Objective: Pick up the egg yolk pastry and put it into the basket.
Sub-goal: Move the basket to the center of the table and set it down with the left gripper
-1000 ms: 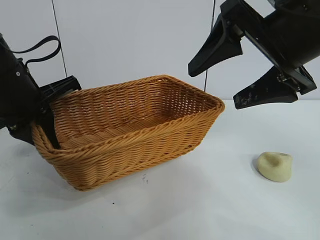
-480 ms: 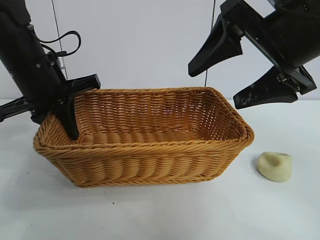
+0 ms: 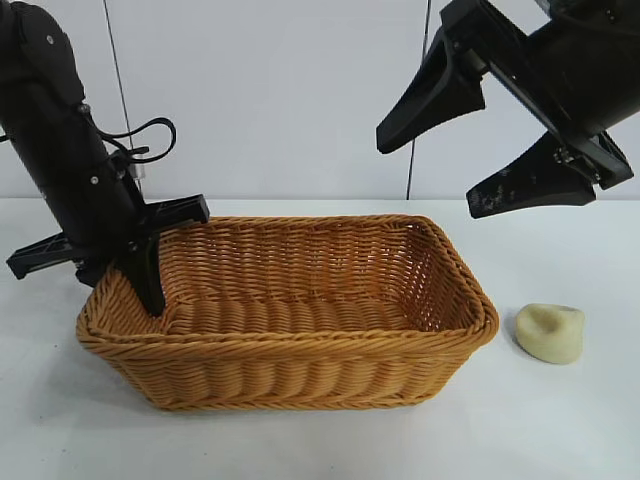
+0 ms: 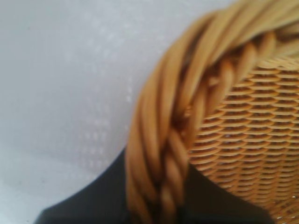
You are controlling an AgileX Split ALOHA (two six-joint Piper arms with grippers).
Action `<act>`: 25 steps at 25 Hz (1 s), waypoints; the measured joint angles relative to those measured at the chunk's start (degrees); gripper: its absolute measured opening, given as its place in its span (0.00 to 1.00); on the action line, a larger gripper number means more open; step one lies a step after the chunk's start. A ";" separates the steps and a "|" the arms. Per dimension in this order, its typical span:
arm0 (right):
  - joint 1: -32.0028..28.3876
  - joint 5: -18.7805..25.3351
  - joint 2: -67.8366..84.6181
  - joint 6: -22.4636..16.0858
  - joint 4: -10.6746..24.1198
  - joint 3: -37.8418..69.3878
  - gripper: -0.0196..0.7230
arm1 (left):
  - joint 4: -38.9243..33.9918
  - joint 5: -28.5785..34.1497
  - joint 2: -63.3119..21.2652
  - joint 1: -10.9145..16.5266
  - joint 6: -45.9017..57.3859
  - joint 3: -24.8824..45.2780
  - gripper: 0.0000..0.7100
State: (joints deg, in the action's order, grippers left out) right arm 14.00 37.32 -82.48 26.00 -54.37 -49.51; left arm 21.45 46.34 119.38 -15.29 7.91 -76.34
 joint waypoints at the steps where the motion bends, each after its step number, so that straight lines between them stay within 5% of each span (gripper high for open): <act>1: 0.00 0.00 0.00 0.00 0.00 0.00 0.93 | 0.12 -0.05 0.14 0.00 -0.07 0.00 0.12; 7: 0.00 0.00 0.00 0.00 0.00 0.00 0.93 | 0.36 -0.07 0.26 0.00 -0.29 0.00 0.19; 12: 0.00 0.00 0.00 0.00 0.00 0.00 0.93 | 0.93 0.20 0.26 0.00 -0.29 -0.07 0.70; 15: 0.00 0.00 0.00 0.00 0.00 0.00 0.93 | 0.99 1.07 -0.05 0.00 -0.29 -0.07 0.85; 25: 0.00 0.00 0.00 0.00 0.00 0.00 0.93 | -4.42 4.52 -11.62 0.00 -0.23 -0.47 0.91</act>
State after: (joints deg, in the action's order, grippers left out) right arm 14.00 37.32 -82.48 26.00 -54.37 -49.51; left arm 17.03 50.86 107.76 -15.29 7.68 -76.81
